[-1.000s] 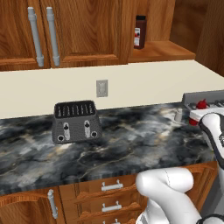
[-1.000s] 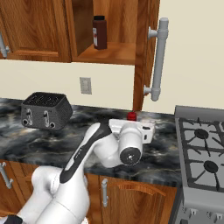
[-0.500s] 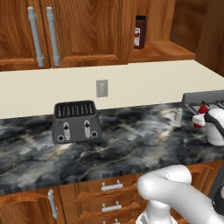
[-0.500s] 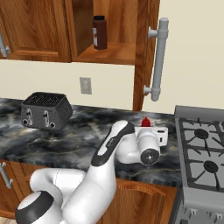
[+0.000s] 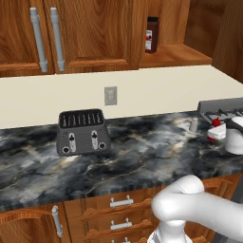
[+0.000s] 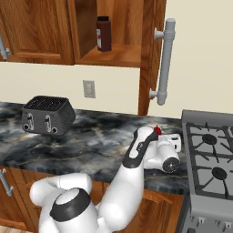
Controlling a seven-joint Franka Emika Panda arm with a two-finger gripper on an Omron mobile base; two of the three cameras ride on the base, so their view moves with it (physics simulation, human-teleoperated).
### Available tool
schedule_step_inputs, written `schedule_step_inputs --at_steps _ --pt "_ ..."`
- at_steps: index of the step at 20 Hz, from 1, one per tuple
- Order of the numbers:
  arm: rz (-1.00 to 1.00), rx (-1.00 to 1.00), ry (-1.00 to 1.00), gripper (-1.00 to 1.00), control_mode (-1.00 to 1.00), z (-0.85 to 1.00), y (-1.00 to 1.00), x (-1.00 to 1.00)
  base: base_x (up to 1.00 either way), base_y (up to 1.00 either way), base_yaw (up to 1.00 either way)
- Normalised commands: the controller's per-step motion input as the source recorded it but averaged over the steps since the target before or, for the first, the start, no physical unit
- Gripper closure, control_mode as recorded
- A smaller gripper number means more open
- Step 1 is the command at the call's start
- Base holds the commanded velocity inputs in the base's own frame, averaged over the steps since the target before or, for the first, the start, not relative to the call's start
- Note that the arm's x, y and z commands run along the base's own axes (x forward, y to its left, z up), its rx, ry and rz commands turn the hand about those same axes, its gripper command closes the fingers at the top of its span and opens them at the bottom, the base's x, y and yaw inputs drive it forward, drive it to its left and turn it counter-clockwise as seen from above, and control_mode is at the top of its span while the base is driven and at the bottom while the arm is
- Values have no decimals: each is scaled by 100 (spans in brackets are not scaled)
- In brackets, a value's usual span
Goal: Collect the paprika, ketchup, and shaker from the cabinet and place them next to the stove.
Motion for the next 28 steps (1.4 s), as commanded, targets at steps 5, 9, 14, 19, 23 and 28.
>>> schedule_step_inputs --at_steps 5,9,14,19,23,28 --pt "10 1 0 100 -100 -34 -24 23 0 0 0" --pt "9 3 0 100 -100 -32 -11 23 0 0 0" --pt "7 2 0 100 -100 -31 -3 20 0 0 0" --pt "6 1 0 100 -100 -33 -1 17 0 0 0" --pt "6 1 0 100 -100 -33 -2 18 0 0 0" --pt "5 1 -2 -100 -100 -29 -4 3 0 0 0"
